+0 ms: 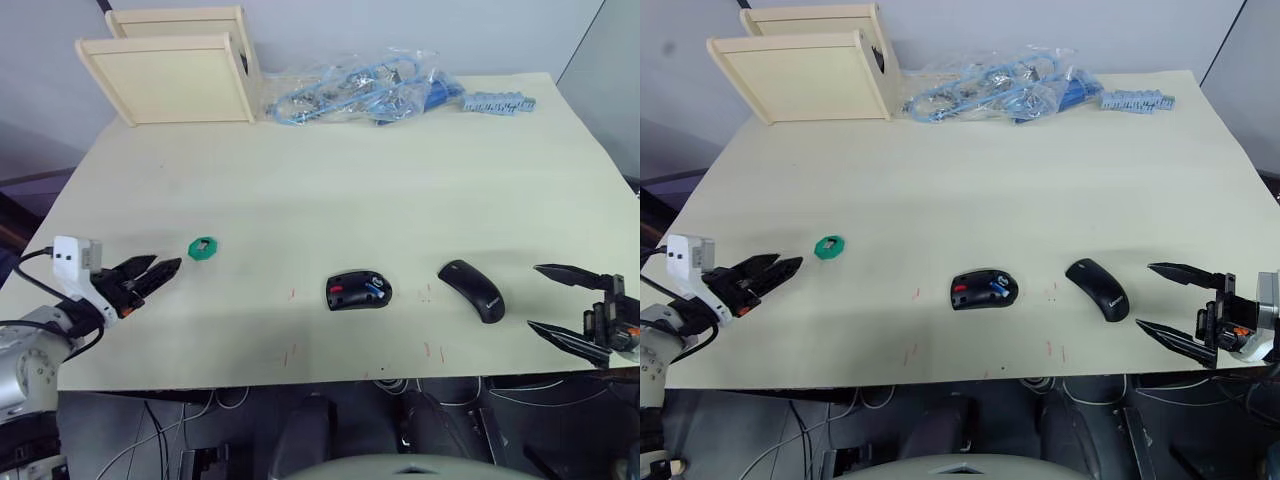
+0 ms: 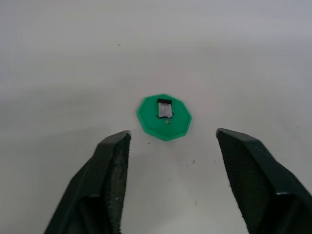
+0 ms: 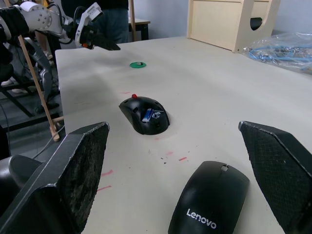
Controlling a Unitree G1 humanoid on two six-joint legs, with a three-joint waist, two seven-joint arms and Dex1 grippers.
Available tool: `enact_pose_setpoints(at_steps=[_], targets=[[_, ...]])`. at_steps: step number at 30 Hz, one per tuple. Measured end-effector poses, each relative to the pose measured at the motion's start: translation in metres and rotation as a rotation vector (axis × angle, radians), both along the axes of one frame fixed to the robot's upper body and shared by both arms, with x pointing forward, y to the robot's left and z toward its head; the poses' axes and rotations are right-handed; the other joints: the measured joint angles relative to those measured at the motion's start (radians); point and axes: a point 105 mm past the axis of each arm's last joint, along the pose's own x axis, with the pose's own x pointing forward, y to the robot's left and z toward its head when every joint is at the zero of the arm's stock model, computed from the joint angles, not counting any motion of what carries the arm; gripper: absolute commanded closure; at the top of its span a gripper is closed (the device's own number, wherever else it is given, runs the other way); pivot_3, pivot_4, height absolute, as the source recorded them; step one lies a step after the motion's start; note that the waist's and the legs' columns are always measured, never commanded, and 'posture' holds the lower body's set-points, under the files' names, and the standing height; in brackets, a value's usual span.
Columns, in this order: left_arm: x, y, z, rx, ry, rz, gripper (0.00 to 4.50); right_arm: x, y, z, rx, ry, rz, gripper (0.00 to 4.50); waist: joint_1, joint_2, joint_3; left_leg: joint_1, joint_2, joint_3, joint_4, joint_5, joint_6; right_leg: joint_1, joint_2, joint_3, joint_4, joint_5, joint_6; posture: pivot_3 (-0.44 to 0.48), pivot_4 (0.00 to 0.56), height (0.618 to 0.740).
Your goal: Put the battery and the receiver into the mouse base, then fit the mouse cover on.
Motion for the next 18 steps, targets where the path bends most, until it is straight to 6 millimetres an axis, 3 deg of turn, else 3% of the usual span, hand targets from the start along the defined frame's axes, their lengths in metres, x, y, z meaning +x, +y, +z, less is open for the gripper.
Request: enact_pose_setpoints(at_steps=[7, 10, 12, 18], targets=[[0.02, -0.002, -0.002, 0.041, 0.01, -0.02, 1.5, 0.0, 0.001, -0.001, 0.007, 0.001, -0.002, 0.0, 0.0, 0.0, 0.0, 0.0, -0.001, 0.0, 0.0, 0.0, 0.0, 0.0, 0.0, 0.0, 0.0, 0.0, 0.0, 0.0, 0.15, 0.74], [0.03, -0.004, -0.003, 0.071, 0.018, -0.018, 2.37, 0.0, 0.001, -0.001, 0.011, 0.001, -0.004, 0.0, -0.002, 0.0, 0.0, 0.0, -0.001, 0.0, 0.0, 0.0, 0.0, 0.0, 0.0, 0.0, 0.0, 0.0, 0.0, 0.0, 0.15, 0.74], [0.03, -0.005, -0.005, 0.075, 0.022, -0.018, 3.25, 0.0, 0.001, -0.002, 0.011, 0.002, -0.005, 0.0, -0.004, 0.0, 0.0, 0.0, 0.0, 0.0, 0.0, 0.0, 0.0, 0.0, 0.0, 0.0, 0.0, 0.0, 0.0, 0.0, 0.15, 0.74], [0.031, -0.005, -0.01, 0.083, 0.033, -0.006, 3.25, -0.001, 0.001, -0.003, 0.012, 0.003, -0.007, 0.0, -0.001, -0.001, 0.0, 0.0, 0.0, -0.001, 0.0, 0.0, 0.0, 0.0, 0.0, 0.0, 0.0, 0.0, 0.0, 0.0, 0.15, 0.74]])
